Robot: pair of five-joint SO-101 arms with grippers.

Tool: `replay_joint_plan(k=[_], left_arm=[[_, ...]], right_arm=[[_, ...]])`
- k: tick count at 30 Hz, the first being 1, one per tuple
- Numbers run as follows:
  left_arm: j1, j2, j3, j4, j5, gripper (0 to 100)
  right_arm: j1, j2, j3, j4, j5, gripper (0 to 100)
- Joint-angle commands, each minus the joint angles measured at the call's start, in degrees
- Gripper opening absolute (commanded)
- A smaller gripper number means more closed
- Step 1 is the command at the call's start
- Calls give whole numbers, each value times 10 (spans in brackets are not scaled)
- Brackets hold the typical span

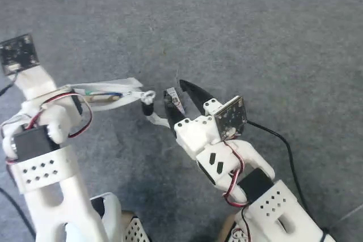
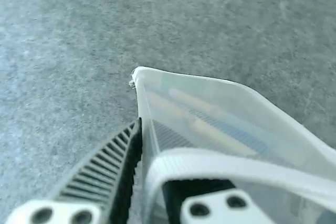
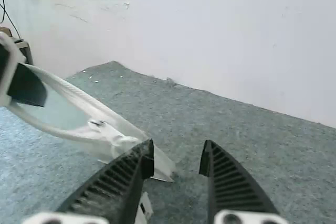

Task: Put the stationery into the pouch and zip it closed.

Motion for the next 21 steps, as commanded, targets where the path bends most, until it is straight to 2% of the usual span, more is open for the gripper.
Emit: replay_joint_plan(k=[1,7,21], left_arm=[[-36,-27,-26,-18,7,12],[-84,-27,-26,-18,21,12],[-87,-27,-23,-16,21,12]], right_arm=[[13,-14,-47,4,14,147],[14,80,-101,57,13,147],[30,364,-222,71,11,147]])
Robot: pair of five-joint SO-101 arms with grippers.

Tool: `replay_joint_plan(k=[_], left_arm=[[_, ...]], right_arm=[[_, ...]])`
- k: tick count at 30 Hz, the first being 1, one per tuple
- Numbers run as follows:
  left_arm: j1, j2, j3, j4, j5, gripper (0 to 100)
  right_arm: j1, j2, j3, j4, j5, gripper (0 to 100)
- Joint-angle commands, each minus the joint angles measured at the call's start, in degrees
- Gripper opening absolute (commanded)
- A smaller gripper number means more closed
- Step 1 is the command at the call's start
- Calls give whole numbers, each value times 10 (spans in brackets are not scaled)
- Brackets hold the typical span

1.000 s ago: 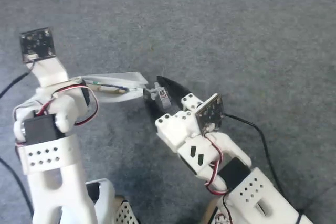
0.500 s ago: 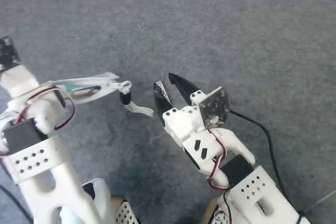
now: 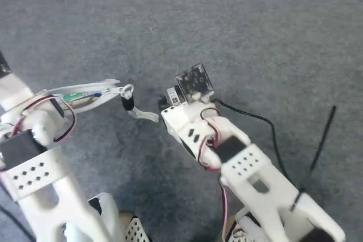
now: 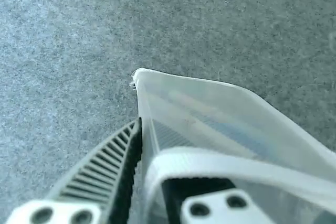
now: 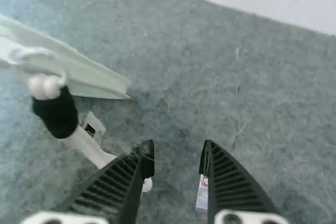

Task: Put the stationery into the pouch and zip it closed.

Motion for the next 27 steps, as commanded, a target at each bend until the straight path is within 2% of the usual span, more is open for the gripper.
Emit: replay_joint_plan(k=[1,9,24,27], left_arm=[[-4,-27,-23,-16,4,12],[-4,-27,-22,-15,4,12],[-4,-27,-15,-18,4,12],[-4,-27,-15,-18,4,12]], right_arm=[[23,51,-66,4,11,147],[35,178,-131,5,12,147],[42,322,-217,7,17,147],[48,362,-261,48,17,147]])
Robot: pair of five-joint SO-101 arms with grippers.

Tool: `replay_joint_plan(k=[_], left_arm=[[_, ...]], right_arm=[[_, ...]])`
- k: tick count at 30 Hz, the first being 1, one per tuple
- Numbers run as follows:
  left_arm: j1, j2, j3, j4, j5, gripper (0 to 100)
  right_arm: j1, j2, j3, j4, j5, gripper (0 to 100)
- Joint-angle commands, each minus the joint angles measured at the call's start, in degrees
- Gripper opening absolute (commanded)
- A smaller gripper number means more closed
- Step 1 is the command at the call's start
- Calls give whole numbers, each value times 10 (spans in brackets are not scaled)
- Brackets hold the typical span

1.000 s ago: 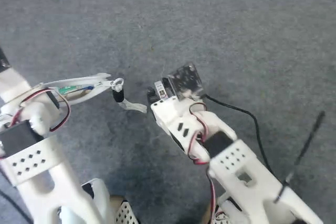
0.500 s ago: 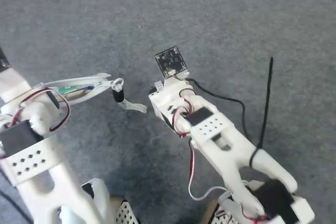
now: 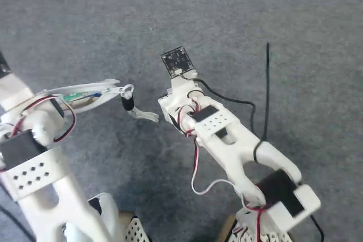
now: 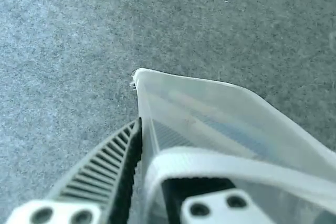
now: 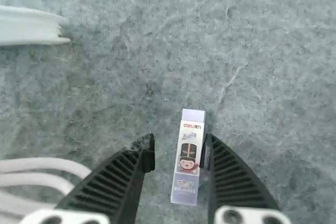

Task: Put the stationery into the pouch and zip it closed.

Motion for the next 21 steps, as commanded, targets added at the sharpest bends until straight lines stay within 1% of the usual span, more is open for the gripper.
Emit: replay_joint_plan(k=[1,4,7,21], left_arm=[[-4,-27,-15,-18,4,12],[-4,-27,-15,-18,4,12],[-4,-27,-15,-18,4,12],[-4,-27,-14,-18,4,12]], right_arm=[[16,22,-84,58,16,147],[26,59,-142,110,13,148],[28,98,-184,135,12,148],[26,215,-276,136,17,148]])
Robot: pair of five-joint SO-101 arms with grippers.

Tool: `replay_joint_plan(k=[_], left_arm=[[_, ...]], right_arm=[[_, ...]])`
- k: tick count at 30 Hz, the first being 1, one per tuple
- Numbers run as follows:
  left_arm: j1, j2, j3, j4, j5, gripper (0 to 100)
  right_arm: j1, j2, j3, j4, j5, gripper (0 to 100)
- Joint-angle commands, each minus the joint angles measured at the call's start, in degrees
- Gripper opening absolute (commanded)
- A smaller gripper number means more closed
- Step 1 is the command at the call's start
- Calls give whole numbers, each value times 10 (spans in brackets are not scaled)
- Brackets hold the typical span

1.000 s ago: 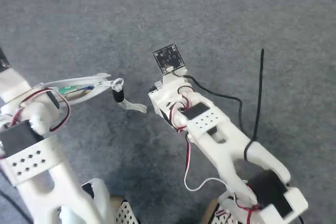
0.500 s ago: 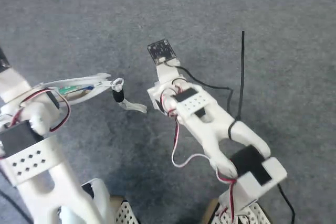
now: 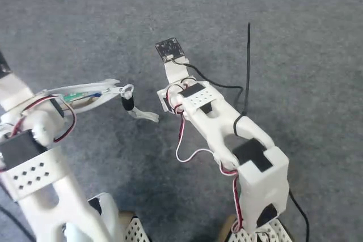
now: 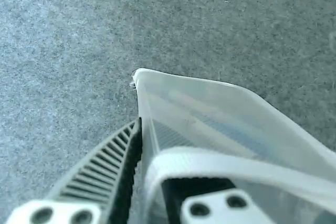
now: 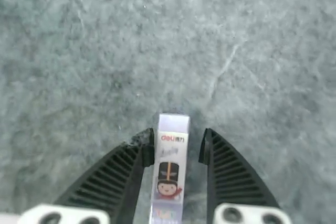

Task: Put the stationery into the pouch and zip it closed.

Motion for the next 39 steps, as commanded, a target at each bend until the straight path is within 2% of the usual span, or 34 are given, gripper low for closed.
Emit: replay_joint_plan(k=[1,4,17,19,23,31,39], left_arm=[[-4,-27,-14,-18,4,12],[-4,-27,-14,-18,4,12],[-4,-27,-14,-17,4,12],[-4,-27,-14,-18,4,12],[-4,-27,-14,-18,4,12],[-3,-27,-14,-18,4,12],[-1,-27,-16,-17,4,12]], right_arm=[[7,4,-43,7,16,148],[7,19,-56,12,16,148],[9,116,-236,209,32,147],[9,124,-251,219,32,125],[9,131,-259,214,33,4],[9,131,-257,219,32,7],[8,93,-259,284,31,7]])
